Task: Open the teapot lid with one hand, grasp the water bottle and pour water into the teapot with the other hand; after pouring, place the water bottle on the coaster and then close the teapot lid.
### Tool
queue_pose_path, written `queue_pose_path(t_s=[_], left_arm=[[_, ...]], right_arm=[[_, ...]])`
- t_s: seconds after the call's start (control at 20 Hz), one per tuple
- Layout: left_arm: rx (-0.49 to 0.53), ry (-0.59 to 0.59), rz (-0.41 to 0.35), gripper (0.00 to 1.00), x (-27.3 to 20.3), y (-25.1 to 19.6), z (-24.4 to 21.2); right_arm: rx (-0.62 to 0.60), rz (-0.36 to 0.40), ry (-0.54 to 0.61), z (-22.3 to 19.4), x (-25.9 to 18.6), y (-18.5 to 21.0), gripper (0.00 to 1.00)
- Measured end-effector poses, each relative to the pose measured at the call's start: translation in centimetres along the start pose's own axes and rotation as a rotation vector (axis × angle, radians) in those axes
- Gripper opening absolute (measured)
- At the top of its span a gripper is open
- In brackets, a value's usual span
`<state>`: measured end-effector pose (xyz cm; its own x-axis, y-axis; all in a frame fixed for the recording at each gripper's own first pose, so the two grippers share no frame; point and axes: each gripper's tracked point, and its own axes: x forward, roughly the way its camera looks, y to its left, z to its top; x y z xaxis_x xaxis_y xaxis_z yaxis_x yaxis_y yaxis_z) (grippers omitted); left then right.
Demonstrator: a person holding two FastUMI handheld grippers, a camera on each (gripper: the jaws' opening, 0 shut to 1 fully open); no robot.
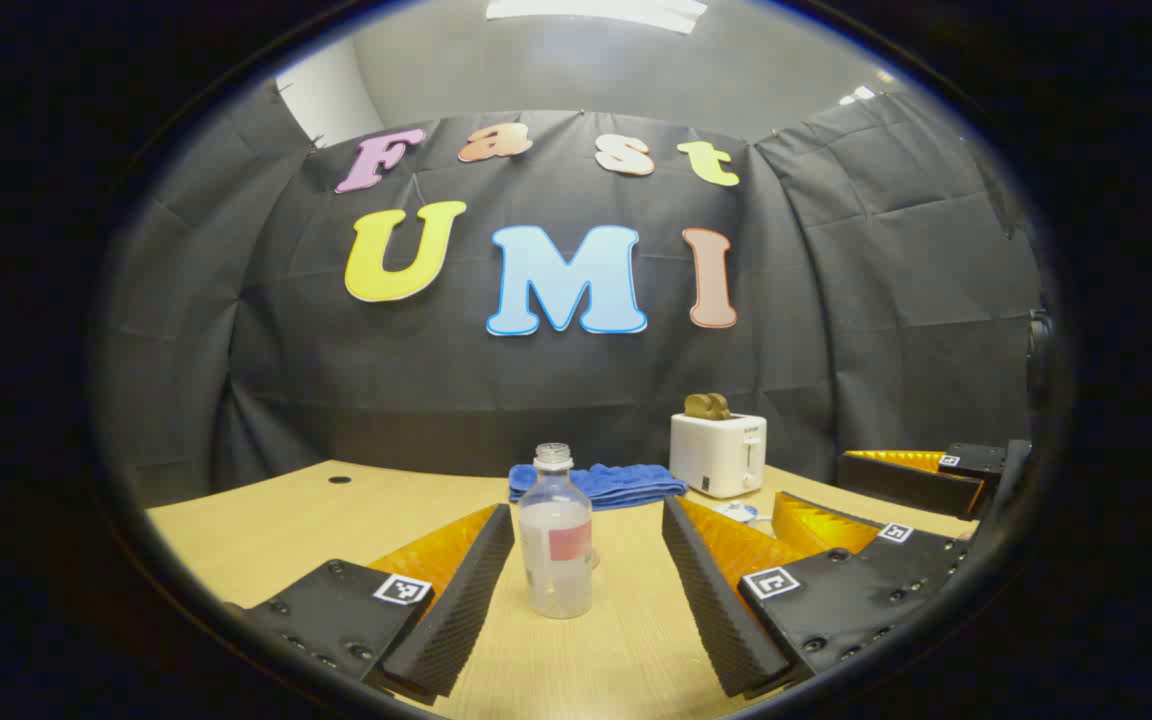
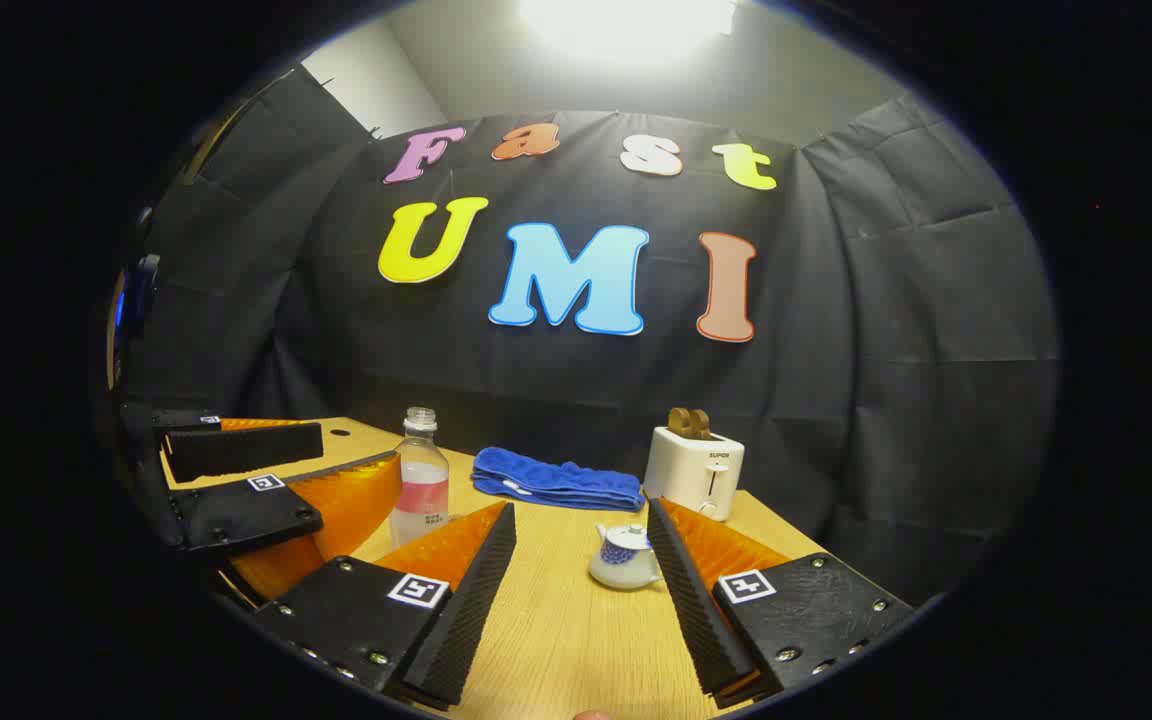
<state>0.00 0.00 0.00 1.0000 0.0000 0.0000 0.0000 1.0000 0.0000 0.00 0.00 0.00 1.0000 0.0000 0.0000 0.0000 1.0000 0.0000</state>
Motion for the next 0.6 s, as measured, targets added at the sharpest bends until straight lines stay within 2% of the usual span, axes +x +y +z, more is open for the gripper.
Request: queue_pose_path(t_s=[0.35, 0.6], left_arm=[[-0.011, 0.003, -0.018, 1.00, 1.8, 0.4, -0.4], [-0.002, 0.032, -0.035, 1.00, 2.5, 0.6, -1.7]], right_arm=[[0.067, -0.057, 0.032, -0.4, 1.6, -3.0, 0.83], [0.189, -0.026, 0.029, 0.2, 2.6, -3.3, 0.83]])
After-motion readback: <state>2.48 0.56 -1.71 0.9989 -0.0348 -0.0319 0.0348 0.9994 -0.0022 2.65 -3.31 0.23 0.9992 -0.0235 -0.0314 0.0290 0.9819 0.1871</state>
